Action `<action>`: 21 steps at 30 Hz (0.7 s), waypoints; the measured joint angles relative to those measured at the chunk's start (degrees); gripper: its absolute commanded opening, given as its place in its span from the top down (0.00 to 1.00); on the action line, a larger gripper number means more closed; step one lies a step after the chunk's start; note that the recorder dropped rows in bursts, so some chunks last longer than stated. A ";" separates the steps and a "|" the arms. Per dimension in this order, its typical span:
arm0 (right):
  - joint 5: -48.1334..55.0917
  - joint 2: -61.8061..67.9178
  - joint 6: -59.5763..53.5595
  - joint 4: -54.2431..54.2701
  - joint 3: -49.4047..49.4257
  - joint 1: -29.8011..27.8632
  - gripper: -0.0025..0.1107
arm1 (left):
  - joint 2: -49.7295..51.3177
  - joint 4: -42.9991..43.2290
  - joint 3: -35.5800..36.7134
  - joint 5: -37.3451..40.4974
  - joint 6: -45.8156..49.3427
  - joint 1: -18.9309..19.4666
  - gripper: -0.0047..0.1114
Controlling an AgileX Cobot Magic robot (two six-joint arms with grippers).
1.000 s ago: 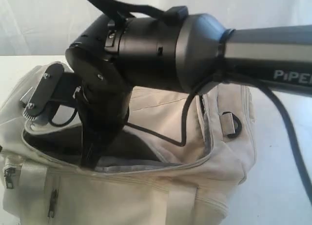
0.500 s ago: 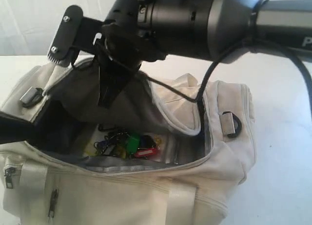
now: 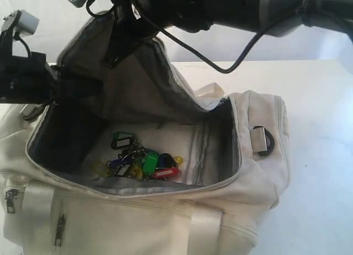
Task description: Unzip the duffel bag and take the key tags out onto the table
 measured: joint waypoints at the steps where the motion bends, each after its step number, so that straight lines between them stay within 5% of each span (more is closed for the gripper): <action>1: 0.00 0.00 0.39 0.00 0.00 -0.10 0.93 | 2.08 -1.64 -1.47 0.00 1.08 0.00 0.96; 9: 4.20 -0.38 0.92 0.10 0.00 -0.10 0.48 | 12.92 -4.93 -11.80 -1.36 2.40 -1.99 0.96; 12: 7.92 -1.91 0.39 4.10 0.00 -0.10 0.48 | 15.32 -5.45 -15.67 -5.01 2.45 -2.92 0.96; 15: 11.56 -6.55 -9.16 22.28 0.91 -0.10 0.52 | 17.58 -5.74 -19.19 -5.84 2.45 -3.03 0.96; 21: 25.22 -9.39 -28.63 54.45 7.59 0.99 0.86 | 19.90 -5.74 -20.30 -8.44 2.45 -3.03 0.96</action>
